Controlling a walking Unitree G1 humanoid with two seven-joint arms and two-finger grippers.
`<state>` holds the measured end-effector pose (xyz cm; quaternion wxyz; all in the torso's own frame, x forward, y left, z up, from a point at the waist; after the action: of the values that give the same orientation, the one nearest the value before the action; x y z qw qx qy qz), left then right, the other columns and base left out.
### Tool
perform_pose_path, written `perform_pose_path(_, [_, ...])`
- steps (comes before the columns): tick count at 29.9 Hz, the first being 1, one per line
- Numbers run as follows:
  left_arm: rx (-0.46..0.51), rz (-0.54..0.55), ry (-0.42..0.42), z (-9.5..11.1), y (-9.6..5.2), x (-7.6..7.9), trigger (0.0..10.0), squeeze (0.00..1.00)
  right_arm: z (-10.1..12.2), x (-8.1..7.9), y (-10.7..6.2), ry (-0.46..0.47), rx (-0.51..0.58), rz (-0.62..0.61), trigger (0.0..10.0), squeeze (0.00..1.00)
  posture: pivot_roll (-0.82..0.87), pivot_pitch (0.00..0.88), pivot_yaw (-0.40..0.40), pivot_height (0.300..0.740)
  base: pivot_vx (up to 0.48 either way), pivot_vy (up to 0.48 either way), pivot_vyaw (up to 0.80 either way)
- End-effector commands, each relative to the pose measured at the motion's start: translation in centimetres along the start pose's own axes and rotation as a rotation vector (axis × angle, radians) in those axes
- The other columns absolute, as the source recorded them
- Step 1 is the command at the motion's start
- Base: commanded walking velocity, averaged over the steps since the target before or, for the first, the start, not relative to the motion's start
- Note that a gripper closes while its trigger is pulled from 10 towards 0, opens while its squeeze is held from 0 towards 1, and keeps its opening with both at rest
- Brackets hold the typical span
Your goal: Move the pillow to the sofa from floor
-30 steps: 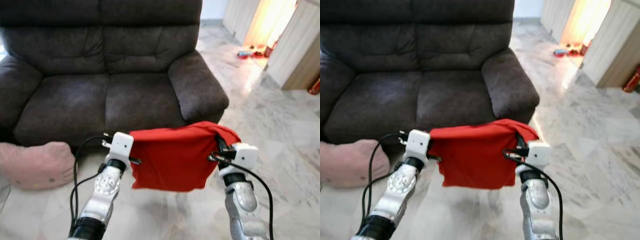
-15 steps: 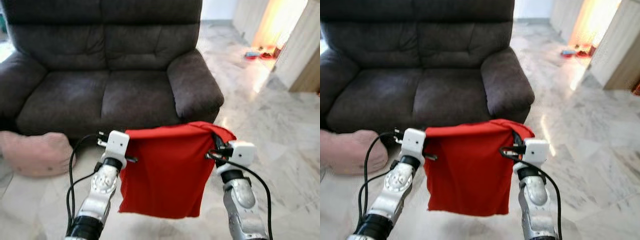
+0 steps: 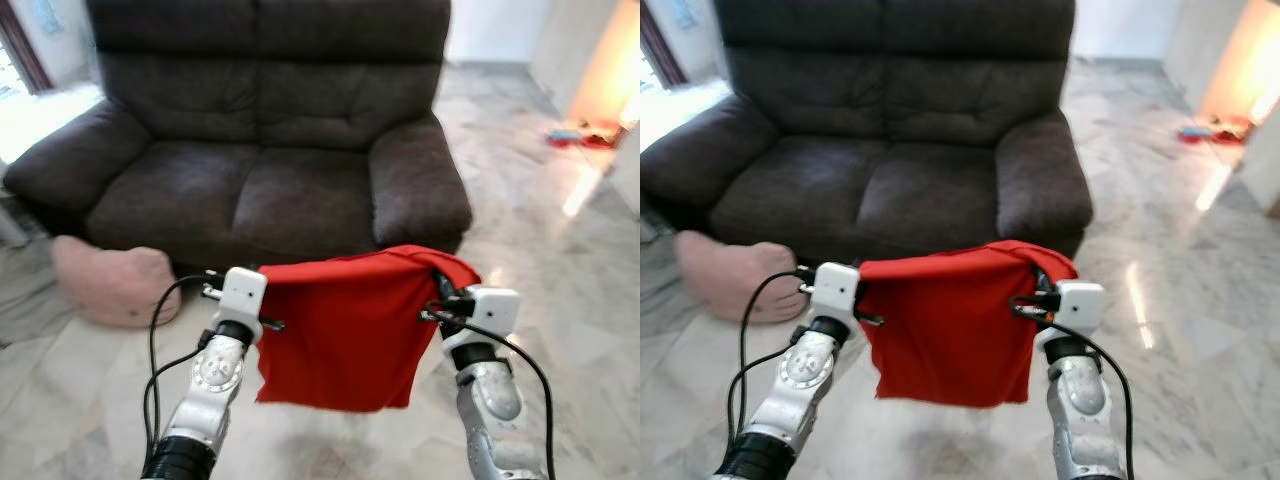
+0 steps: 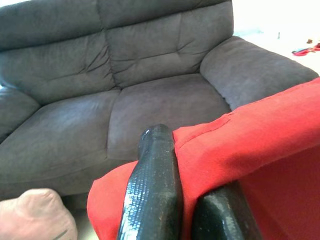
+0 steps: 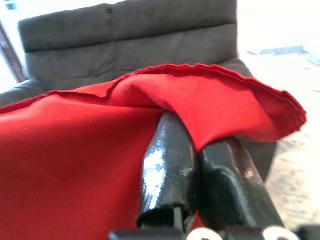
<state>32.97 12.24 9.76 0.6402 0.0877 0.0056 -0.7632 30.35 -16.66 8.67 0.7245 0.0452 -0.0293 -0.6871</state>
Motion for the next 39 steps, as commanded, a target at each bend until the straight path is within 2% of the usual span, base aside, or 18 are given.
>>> perform_pose_path(1, [0.123, 0.034, -0.002, 2.7, 0.7, -0.9, 10.0, 0.0, 1.7, -0.3, 0.6, 0.007, 0.076, 0.014, 10.0, 0.0, -0.04, 0.05, -0.036, 0.74, 0.0, 0.0, 0.0])
perform_pose_path(13, [0.135, 0.048, 0.002, 2.9, 0.8, -1.3, 10.0, 0.0, 2.5, 0.0, 0.7, 0.002, 0.108, 0.006, 10.0, 0.0, -0.05, 0.059, -0.035, 0.74, 0.236, 0.0, 0.0])
perform_pose_path(19, [0.147, 0.069, 0.02, 3.3, 0.5, -2.1, 10.0, 0.0, 3.2, -0.1, 0.8, 0.008, 0.133, 0.011, 10.0, 0.0, -0.05, 0.06, -0.034, 0.74, 0.286, 0.0, 0.0])
perform_pose_path(26, [0.193, 0.096, 0.062, 4.6, -0.1, -3.2, 10.0, 0.0, 4.4, -0.5, 1.1, 0.009, 0.169, 0.036, 10.0, 0.0, -0.04, 0.059, -0.034, 0.74, 0.287, 0.0, 0.0])
perform_pose_path(39, [0.205, 0.087, 0.05, 5.1, 0.0, -2.6, 10.0, 0.0, 4.7, -0.6, 1.1, 0.012, 0.168, 0.042, 10.0, 0.0, -0.05, 0.036, -0.033, 0.74, 0.3, 0.0, 0.0])
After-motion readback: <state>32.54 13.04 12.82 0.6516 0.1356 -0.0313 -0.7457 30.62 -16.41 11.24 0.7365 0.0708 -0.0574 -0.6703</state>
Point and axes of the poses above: a point about 5 cm out from each wrist's last joint towards the gripper, its own y axis pointing out of the wrist towards the gripper, its own z axis along the axis of the wrist's last joint, x = y × z, the point moved 2 cm from there along y, pointing out of the wrist towards the gripper, and after that the axes turned 4 degrees about -y, right-handed, at the moved point
